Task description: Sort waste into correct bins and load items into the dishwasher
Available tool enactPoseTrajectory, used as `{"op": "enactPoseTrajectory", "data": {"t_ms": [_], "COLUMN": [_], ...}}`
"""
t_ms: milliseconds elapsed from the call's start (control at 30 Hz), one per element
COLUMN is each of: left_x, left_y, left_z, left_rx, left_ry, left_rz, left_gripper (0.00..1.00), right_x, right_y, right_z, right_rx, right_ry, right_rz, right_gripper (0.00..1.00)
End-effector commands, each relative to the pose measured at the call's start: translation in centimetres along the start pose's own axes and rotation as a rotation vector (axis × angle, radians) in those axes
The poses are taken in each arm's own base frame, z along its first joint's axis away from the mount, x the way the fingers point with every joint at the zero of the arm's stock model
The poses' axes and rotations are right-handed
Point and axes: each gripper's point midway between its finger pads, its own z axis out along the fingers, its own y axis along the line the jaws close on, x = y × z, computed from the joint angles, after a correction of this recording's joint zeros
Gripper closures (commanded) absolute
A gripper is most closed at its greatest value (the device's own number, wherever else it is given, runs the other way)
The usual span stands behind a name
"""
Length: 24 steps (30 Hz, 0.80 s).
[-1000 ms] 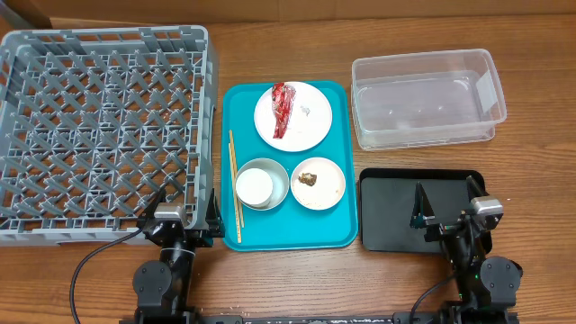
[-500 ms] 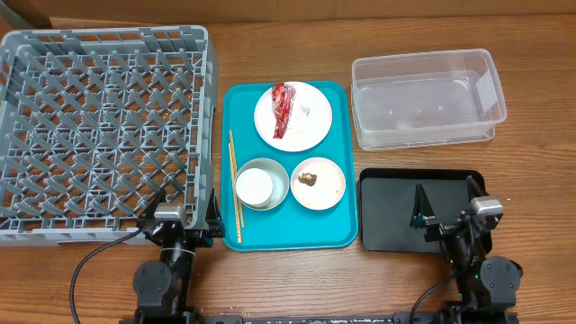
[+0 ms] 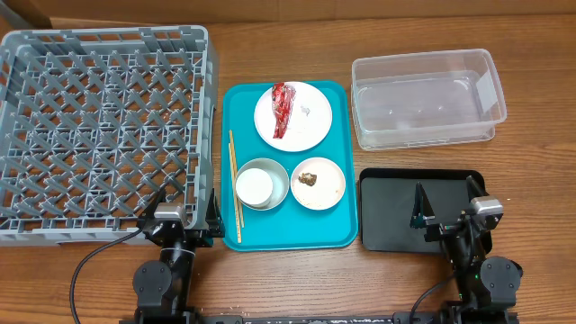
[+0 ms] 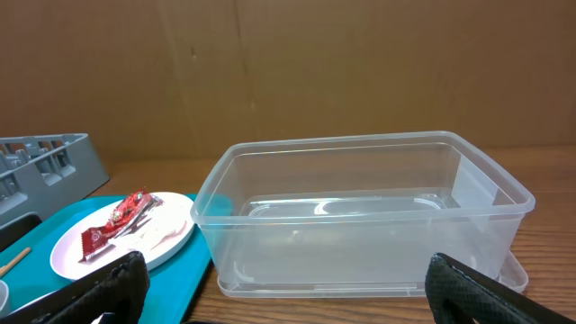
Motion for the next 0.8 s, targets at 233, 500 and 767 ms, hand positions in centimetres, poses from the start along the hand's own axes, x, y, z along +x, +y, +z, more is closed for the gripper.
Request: {"op": "enactPoseTrajectory", "data": {"t_ms": [233,500,767], "left_x": [0.1,0.2,-0.9], "left_y": [0.1,0.2,-0.2], "left_z": [0.0,0.0,-1.2], "left_rx": [-0.009,-0.01,-0.02], "left_ry": [-0.003,0.002,0.14], "left_rz": [-0.007,-0.09,-0.083], "left_gripper": [0.0,0.0,0.0], "right_x": [0.2,0.3,-0.7], "right_y": [0.3,0.0,0.2], "right_z": [0.0,0.0,-0.4], "right_rx": [-0.018,-0.002,0.017], "right_ry": [-0.001,0.005,0.092], "right_rz": [-0.001,0.131,0.243], "right_gripper": [0.0,0.0,0.0]}}
